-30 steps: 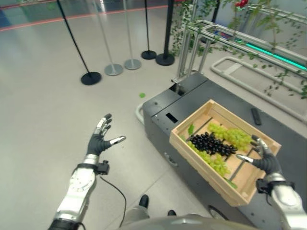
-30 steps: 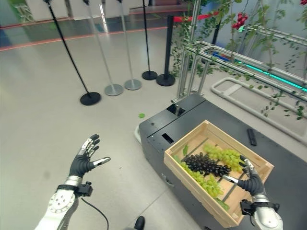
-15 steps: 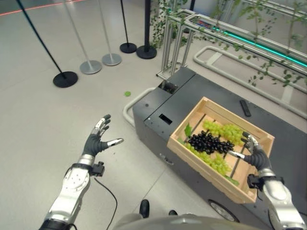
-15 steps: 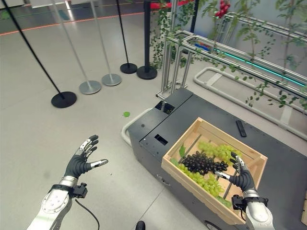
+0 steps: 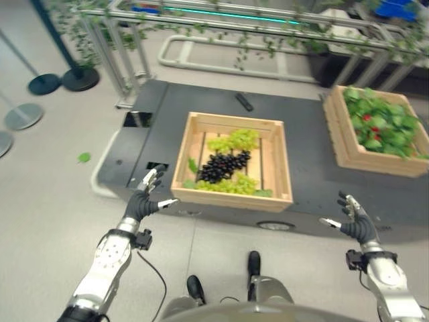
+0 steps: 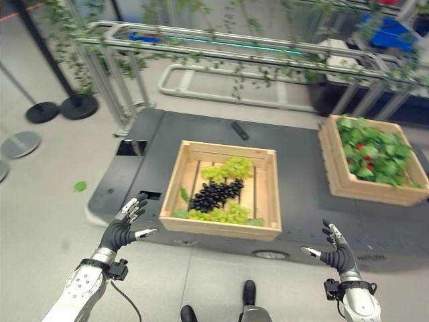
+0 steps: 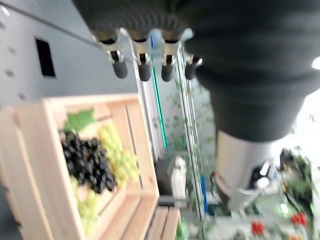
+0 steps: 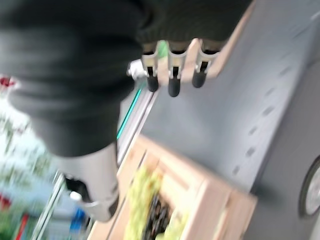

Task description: Pick up the fruits from the basket on one side to the basket on the other side

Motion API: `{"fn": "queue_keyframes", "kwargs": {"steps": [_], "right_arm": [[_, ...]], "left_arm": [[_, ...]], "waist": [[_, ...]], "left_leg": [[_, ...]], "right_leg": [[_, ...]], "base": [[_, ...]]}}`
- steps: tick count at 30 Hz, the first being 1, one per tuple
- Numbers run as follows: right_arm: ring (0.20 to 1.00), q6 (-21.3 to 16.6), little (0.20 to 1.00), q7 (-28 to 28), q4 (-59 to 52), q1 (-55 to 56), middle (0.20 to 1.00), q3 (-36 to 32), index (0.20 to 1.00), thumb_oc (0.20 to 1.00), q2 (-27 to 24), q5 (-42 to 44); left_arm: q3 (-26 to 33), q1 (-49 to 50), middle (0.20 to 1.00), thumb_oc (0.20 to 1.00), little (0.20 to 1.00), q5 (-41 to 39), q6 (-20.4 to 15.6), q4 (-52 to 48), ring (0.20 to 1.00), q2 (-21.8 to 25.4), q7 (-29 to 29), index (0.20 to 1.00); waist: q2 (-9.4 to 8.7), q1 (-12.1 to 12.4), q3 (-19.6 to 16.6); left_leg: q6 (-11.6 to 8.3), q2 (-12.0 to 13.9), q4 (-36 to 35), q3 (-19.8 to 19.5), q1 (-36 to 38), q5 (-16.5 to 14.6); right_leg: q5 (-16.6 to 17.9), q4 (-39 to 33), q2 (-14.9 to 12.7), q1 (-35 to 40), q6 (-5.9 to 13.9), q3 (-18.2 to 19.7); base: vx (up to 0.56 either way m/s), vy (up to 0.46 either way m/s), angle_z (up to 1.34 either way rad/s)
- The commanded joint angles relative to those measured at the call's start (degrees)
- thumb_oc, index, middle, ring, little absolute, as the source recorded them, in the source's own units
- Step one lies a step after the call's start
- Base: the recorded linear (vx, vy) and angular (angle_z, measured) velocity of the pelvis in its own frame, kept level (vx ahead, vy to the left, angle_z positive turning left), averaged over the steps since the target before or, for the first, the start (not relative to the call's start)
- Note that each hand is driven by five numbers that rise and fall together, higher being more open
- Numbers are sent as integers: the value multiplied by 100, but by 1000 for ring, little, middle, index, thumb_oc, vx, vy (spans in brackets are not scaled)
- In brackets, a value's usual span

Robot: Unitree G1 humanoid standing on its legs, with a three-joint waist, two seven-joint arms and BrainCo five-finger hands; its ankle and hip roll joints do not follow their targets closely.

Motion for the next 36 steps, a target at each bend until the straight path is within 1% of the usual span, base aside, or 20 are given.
{"fn": "queue_keyframes", "kwargs": {"steps": [1,2,3,4,6,8,10,11,15,18,21,22,23,24,25,27,28,31,33,36], "right_arm": [[1000,-235,1000,-148,-157,-260,1000,-100,1000,1000,-179,-106],[1000,-216,1000,-148,-149,-293,1000,-70,1000,1000,-170,-108],[1000,-194,1000,-160,-145,-285,1000,-80,1000,1000,-151,-97],[1000,-190,1000,-161,-151,-284,1000,-75,1000,1000,-157,-96],[1000,-137,1000,-114,-222,-266,1000,-85,1000,1000,-213,-105],[1000,-110,1000,-100,-127,-364,1000,-29,1000,1000,-215,-27],[1000,-99,1000,-116,-90,-435,1000,12,1000,1000,-232,-12],[1000,-91,1000,-59,-50,-501,1000,59,1000,1000,-237,70],[1000,-111,1000,-87,-9,-500,1000,46,1000,1000,-294,194],[1000,-156,1000,-117,-49,-478,1000,38,1000,1000,-316,368],[1000,-157,1000,-59,-95,-392,1000,21,1000,1000,-377,458],[1000,-157,1000,-59,-94,-393,1000,21,1000,1000,-377,458],[1000,-167,1000,-77,-76,-402,1000,12,1000,1000,-393,524],[1000,-167,1000,-77,-76,-402,1000,12,1000,1000,-393,524],[1000,-172,1000,-110,-18,-426,1000,22,1000,1000,-425,532],[1000,-151,1000,-121,-4,-449,1000,53,1000,1000,-416,531],[1000,-150,1000,-159,19,-448,1000,64,1000,1000,-386,542],[1000,-185,1000,-207,54,-399,1000,18,1000,1000,-355,525],[1000,-199,1000,-238,102,-455,1000,75,1000,1000,-362,478],[1000,-174,1000,-257,292,-450,1000,73,1000,1000,-284,490]], "left_arm": [[348,5,1000,1000,1000,32,-184,-371,1000,4,-2,1000],[367,33,1000,1000,1000,-23,-172,-381,1000,-36,-10,1000],[369,6,1000,1000,1000,-169,-137,-231,1000,-140,51,1000],[370,2,1000,1000,1000,-171,-145,-218,1000,-146,50,1000],[471,8,1000,1000,1000,-261,-140,-105,1000,-278,116,1000],[569,92,1000,1000,1000,-221,-153,-75,1000,-336,111,1000],[620,90,1000,1000,1000,-205,-161,-18,1000,-354,163,1000],[686,72,1000,1000,1000,-306,-161,33,1000,-421,194,1000],[615,-18,1000,1000,1000,-293,-118,148,1000,-454,194,1000],[527,-165,1000,1000,1000,-312,-98,300,1000,-502,272,1000],[468,-192,1000,1000,1000,-216,-84,305,1000,-524,304,1000],[467,-192,1000,1000,1000,-216,-84,305,1000,-525,304,1000],[459,-199,1000,1000,1000,-185,-79,324,1000,-516,316,1000],[458,-199,1000,1000,1000,-185,-79,324,1000,-517,316,1000],[452,-212,1000,1000,1000,-166,-77,328,1000,-525,352,1000],[467,-181,1000,1000,1000,-172,-64,321,1000,-544,368,1000],[461,-177,1000,1000,1000,-184,-54,364,1000,-576,386,1000],[440,-216,1000,1000,1000,-184,-69,456,1000,-606,429,1000],[466,-218,1000,1000,1000,-126,-103,489,1000,-580,480,1000],[488,-177,1000,1000,1000,-109,-101,509,1000,-559,492,1000]], "waist": [[-172,96,-268],[-186,42,-283],[-179,-155,-326],[-179,-135,-326],[-145,-325,-415],[-167,-354,-480],[-175,-393,-513],[-179,-461,-581],[-145,-564,-590],[-138,-662,-541],[-161,-594,-451],[-158,-597,-450],[-218,-485,-388],[-216,-488,-388],[-256,-357,-348],[-258,-325,-362],[-234,-247,-381],[-165,-270,-412],[-132,-184,-392],[-110,-210,-490]], "left_leg": [[-179,-68,648,-838,-329,-600],[-148,-61,568,-695,-250,-577],[-113,-66,495,-631,-152,-551],[-114,-68,481,-604,-138,-550],[-109,-68,326,-425,28,-516],[-180,-10,207,-228,131,-448],[-230,74,169,-106,200,-392],[-336,238,190,24,224,-311],[-499,467,310,-6,192,-205],[-613,697,667,-151,108,-203],[-777,950,1372,-503,-5,-37],[-779,955,1381,-507,-10,-40],[-823,1021,1729,-707,-210,347],[-824,1023,1732,-711,-212,346],[-833,919,1905,-1099,-380,402],[-800,847,1826,-1289,-437,361],[-704,600,1404,-1513,-550,134],[-765,635,612,-1462,-627,362],[-747,553,482,-1822,-589,311],[-730,459,273,-1856,-470,319]], "right_leg": [[805,-128,-342,154,315,-186],[816,70,-385,168,334,-103],[755,259,-196,155,352,570],[750,273,-194,139,354,602],[680,32,3,153,356,1154],[750,-210,155,173,342,1313],[748,-262,247,161,322,1369],[671,-314,401,179,276,1429],[473,-303,609,243,149,1534],[251,-230,801,360,-41,1580],[0,-127,1022,559,-293,1577],[0,-128,1025,560,-296,1573],[87,-236,1089,646,-446,1541],[87,-238,1090,648,-447,1538],[109,-325,1098,691,-483,1495],[95,-355,1106,696,-490,1489],[92,-469,1086,770,-431,1470],[123,-529,1013,782,-343,1293],[109,-561,1013,822,-311,1327],[223,-651,955,863,-281,1299]], "base": [[-66,-30,-166],[-25,-116,-122],[-24,-118,-103],[18,-136,-93],[24,-146,-58],[55,-218,-72],[106,-246,-81],[122,-288,-47],[106,-262,-27],[103,-250,17],[116,-231,20],[19,-242,5],[-25,-145,14],[4,-216,1],[49,-91,-1],[56,-53,1],[51,15,4],[44,65,31],[23,65,34],[33,108,11]]}}
